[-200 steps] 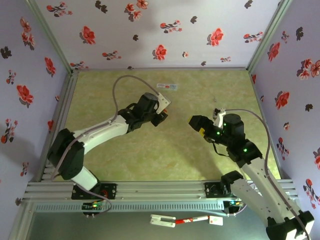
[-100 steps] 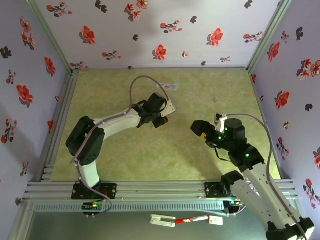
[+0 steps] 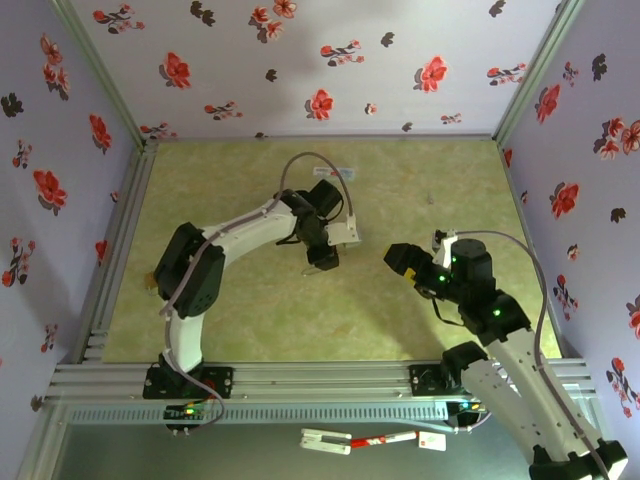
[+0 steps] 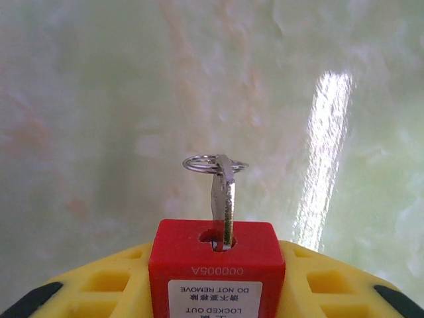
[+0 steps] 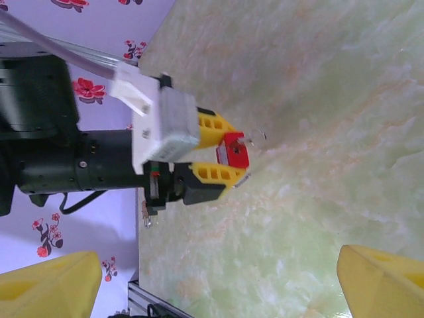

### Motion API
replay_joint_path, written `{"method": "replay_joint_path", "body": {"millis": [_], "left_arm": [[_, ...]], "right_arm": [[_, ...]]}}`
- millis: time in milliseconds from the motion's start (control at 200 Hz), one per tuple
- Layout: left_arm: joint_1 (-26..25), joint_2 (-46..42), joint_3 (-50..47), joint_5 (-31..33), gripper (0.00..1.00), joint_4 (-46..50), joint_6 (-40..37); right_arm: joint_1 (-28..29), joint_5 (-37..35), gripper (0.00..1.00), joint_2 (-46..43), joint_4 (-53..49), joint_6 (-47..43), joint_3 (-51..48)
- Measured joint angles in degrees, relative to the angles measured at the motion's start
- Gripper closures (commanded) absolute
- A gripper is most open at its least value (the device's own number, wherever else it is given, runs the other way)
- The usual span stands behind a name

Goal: Unlock with the key

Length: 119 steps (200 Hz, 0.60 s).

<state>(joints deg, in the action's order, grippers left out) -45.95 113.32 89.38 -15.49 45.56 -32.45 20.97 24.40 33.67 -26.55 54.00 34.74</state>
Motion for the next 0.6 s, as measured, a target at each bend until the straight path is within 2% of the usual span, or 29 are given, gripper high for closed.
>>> {"method": "replay_joint_path", "body": {"millis": [230,595], "left_arm": [[0.0,5.7,2.9,-0.6,1.0,3.6,-1.4],[-1.7,5.9,0.3,3.1,0.98,-5.7,-4.2]], "right_arm": [[-0.8,0.0,0.08,1.3,-0.6,-0.7,0.0],[-2.5,0.7,0.08,1.3,-1.7,-1.6,0.0]]}}
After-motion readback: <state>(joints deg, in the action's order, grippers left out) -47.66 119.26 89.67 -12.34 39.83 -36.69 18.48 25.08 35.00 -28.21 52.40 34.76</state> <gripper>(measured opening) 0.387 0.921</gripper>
